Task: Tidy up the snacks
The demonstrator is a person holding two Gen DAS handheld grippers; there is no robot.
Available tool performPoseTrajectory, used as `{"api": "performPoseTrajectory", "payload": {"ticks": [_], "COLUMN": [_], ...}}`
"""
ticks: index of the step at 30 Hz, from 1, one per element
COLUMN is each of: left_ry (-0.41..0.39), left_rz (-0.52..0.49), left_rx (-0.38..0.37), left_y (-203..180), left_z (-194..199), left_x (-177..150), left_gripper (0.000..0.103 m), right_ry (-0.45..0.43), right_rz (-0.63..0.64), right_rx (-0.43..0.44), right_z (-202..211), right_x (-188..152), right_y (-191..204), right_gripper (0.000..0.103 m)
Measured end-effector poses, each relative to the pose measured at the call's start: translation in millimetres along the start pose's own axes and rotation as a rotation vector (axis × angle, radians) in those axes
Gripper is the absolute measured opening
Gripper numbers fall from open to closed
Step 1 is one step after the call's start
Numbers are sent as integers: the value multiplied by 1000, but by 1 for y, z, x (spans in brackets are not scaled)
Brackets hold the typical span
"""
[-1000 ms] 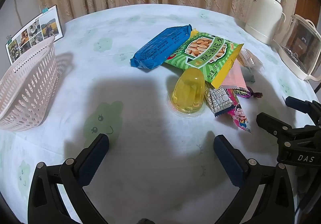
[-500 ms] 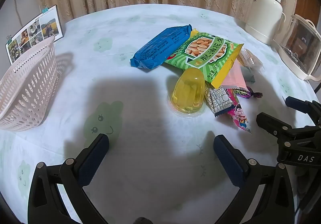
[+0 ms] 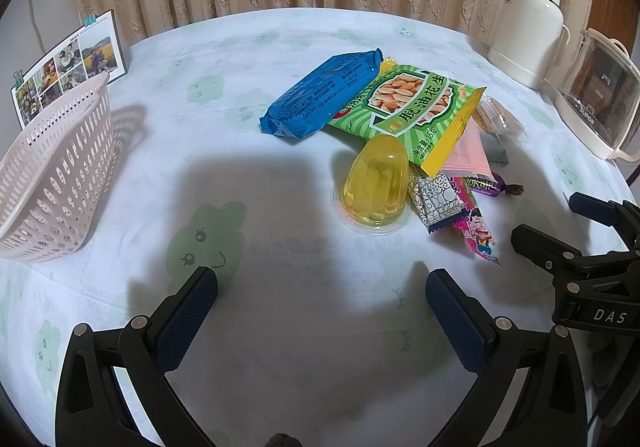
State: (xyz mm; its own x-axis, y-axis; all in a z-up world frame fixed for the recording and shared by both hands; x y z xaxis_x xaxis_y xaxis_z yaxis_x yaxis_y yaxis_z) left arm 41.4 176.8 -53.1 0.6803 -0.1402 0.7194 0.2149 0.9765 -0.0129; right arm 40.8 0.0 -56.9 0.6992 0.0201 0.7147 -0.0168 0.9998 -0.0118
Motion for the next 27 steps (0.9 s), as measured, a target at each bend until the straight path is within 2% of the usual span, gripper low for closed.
{"api": "performPoseTrajectory", "payload": {"ticks": [23,27], "left_ry": [3,-28], "left_rz": [1,35], "left_rx": [-1,13], "left_y": [0,6], "left_z": [1,4], "left_x": [0,3], "left_gripper": [103,103], "right_ry": [-1,-8], "right_rz": [-2,-7], "right_rx": [2,5], "right_z": [0,1], "right_x": [0,1], "right_y": [0,1], "right_gripper": [103,103]}}
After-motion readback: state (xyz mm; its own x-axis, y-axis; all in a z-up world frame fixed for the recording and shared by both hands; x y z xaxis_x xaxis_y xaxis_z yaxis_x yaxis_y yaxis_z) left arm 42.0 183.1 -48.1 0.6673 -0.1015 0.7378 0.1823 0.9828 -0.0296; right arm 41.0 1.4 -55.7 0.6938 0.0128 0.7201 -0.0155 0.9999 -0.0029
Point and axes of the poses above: each gripper's, at about its wrist camera, not at the fingertips, and z roughly against the way its jaws point, y to its left, x to its top, the point moved 7 cm from there along -z, roughly the way its jaws point, and after that the axes turned 10 degrees about -y, right-handed, at the moved point
